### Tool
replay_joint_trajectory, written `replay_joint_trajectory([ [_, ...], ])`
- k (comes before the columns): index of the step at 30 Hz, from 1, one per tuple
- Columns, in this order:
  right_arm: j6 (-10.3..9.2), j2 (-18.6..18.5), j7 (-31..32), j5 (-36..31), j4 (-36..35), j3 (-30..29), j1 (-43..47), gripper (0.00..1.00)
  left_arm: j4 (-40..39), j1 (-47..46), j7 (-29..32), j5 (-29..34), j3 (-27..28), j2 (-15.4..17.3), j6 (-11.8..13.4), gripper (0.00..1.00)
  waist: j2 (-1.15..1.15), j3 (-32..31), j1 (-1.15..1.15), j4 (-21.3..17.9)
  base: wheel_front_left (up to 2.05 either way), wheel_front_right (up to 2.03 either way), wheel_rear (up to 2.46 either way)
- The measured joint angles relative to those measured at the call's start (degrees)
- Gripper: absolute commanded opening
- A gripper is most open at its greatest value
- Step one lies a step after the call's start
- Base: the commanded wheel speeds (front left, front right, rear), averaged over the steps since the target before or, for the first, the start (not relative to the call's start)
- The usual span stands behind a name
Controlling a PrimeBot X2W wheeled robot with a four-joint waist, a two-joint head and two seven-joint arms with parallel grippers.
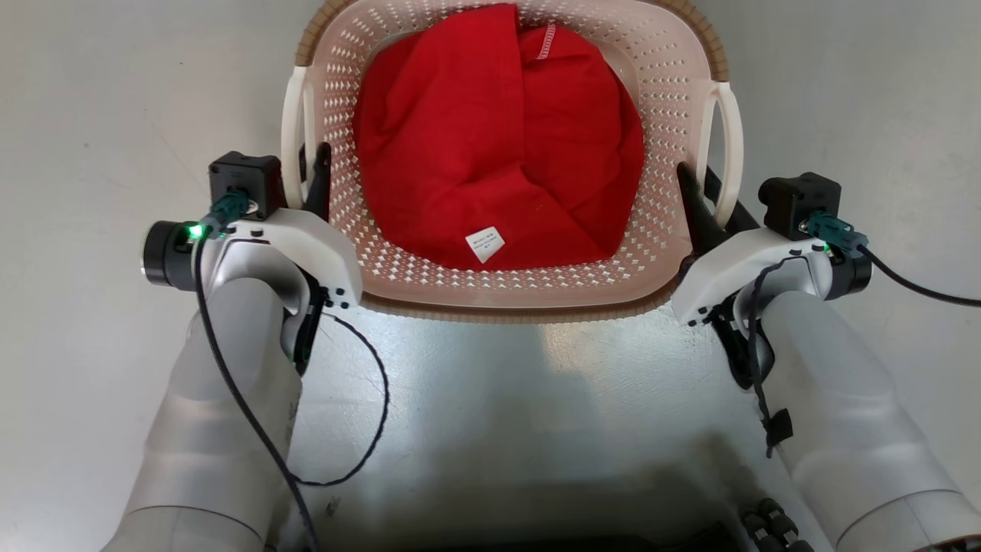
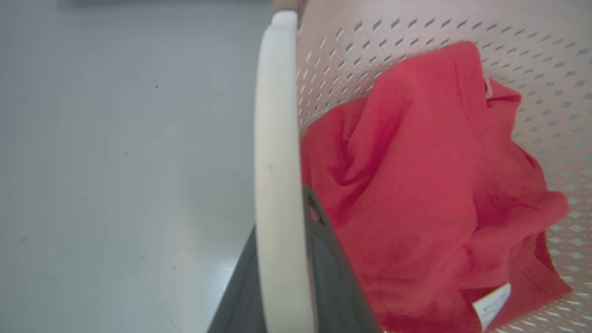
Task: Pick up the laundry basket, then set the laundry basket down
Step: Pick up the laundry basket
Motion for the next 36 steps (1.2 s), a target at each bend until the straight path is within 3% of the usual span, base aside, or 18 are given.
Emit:
replay_joint_trajectory([
  [18, -0.37, -0.01, -0.05, 8.58, 4.81, 6.36, 3.72, 0.0, 8.55, 0.81, 0.01, -3.33, -4.13, -0.75, 0.85, 0.0, 0.0, -7.61, 0.0, 1.25, 0.0, 0.0, 0.0],
  [28, -0.09, 0.83, 0.26, 14.48, 14.86, 13.18, 6.75, 0.0, 15.62, 6.36, 1.13, -12.92, -12.04, -1.43, 0.83, 0.0, 0.0, -19.0, 0.0, 1.6, 0.0, 0.0, 0.0],
  [36, -0.09, 0.91, 5.93, 18.73, 16.84, 18.41, 11.55, 0.0, 16.19, 13.45, 5.92, -21.39, -20.0, -1.25, 2.05, 0.0, 0.0, -30.8, 0.0, 1.93, 0.0, 0.0, 0.0],
])
